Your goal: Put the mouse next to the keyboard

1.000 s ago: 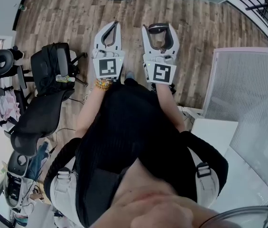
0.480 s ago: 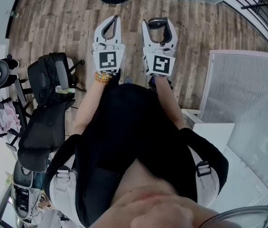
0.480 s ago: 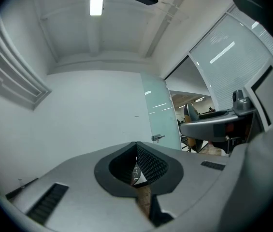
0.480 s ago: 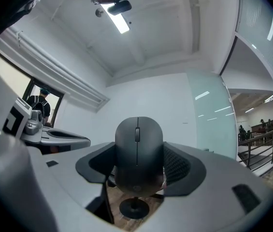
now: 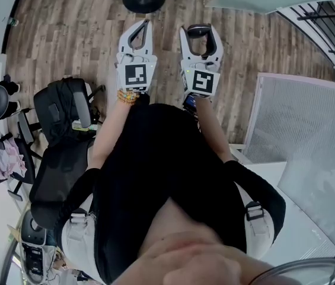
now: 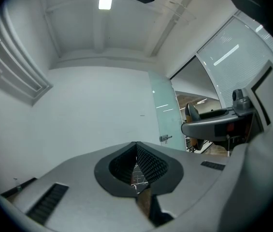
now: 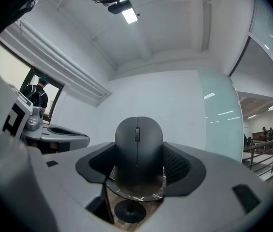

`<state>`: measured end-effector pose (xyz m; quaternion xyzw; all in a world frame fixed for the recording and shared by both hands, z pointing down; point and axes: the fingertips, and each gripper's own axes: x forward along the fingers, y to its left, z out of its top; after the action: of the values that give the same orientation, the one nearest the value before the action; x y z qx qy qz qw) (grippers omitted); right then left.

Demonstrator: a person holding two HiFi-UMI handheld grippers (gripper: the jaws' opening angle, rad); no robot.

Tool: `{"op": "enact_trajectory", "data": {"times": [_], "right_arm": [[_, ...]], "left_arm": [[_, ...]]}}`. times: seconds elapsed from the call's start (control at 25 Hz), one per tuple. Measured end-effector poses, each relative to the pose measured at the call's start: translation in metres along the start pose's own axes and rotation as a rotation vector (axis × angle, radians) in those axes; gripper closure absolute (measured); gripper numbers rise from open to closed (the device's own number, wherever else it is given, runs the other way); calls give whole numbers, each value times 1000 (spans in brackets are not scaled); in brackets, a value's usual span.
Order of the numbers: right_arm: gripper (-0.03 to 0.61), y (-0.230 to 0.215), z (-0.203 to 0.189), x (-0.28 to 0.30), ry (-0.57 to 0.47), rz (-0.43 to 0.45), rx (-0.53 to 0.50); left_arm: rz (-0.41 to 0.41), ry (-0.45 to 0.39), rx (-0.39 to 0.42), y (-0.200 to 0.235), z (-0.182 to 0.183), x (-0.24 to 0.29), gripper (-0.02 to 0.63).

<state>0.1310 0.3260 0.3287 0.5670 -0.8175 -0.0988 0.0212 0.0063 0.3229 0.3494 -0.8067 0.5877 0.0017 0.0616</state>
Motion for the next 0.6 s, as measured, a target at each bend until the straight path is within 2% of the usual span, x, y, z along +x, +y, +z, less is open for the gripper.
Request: {"op": "enact_trajectory", "data": {"times": [0.24,0.6], "right_arm": [[295,10,-2,43,16,-16,-18],[295,-12,-13,93,37,-33,-7]], "left_arm": [[-13,8,-26,35,-14,28,600],[-50,36,-28,45,-28,84,600]]}}
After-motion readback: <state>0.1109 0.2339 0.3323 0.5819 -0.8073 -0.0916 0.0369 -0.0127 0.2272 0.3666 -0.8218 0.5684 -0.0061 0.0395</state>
